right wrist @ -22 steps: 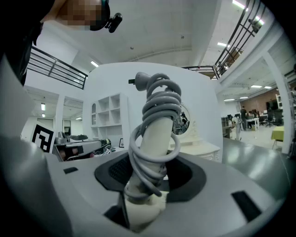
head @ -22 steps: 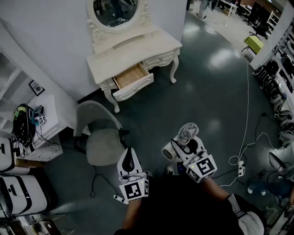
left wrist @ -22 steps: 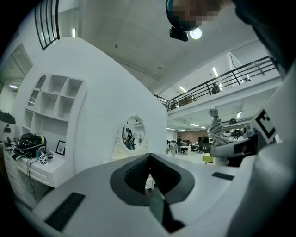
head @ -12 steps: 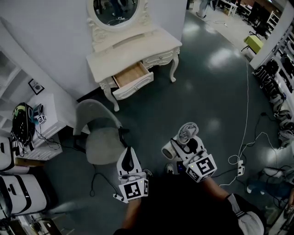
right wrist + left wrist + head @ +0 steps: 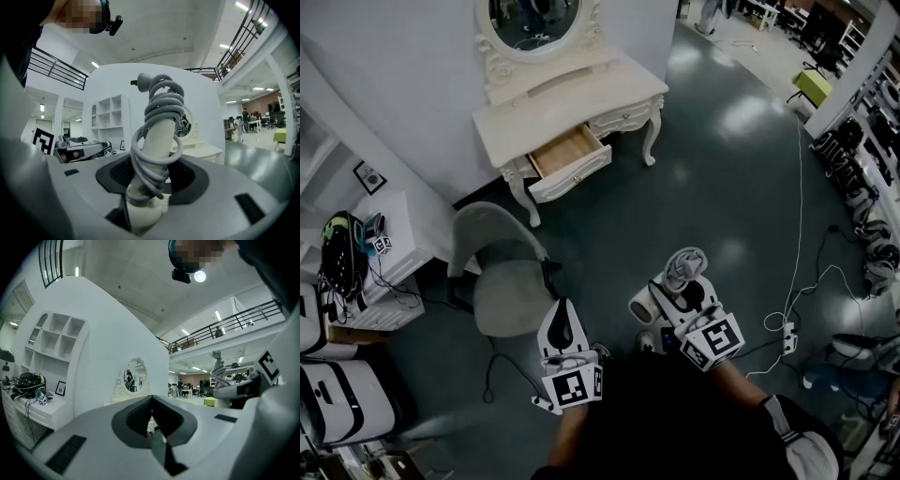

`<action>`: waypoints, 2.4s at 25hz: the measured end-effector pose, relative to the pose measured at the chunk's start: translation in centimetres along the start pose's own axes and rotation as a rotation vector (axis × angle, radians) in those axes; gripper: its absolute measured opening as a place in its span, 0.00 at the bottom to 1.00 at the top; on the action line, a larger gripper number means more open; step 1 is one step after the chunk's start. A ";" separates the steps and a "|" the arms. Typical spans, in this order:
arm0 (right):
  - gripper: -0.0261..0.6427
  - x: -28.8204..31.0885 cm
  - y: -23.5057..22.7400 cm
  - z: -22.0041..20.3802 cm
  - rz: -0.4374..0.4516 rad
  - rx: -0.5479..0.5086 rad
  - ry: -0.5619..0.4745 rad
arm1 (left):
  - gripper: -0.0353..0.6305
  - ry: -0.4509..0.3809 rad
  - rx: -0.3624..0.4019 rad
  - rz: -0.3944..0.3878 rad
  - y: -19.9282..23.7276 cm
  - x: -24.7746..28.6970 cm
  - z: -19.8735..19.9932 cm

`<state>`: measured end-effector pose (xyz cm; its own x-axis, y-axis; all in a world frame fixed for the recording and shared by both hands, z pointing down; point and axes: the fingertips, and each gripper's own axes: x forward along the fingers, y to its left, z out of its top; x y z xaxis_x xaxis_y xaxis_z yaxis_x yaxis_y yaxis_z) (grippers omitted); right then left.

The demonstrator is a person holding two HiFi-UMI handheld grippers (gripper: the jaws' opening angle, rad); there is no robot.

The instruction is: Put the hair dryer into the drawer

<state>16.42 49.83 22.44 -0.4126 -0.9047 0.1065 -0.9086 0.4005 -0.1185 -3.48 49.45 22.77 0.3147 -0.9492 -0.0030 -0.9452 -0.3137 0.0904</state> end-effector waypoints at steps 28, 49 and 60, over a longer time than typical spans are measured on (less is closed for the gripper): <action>0.36 4.7 4.1 0.8 -0.044 -0.008 -0.027 | 0.09 -0.022 -0.023 -0.099 4.6 2.5 0.4; 0.36 20.3 -9.6 4.1 0.062 0.001 -0.013 | 0.09 0.013 -0.019 0.008 3.9 21.9 -0.4; 0.36 25.5 -17.0 5.0 0.129 0.008 -0.009 | 0.09 0.000 0.007 0.088 2.5 29.5 0.0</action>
<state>21.65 19.23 22.25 -0.5250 -0.8472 0.0810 -0.8477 0.5120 -0.1389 3.46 20.72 22.94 0.2304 -0.9731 0.0047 -0.9698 -0.2292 0.0832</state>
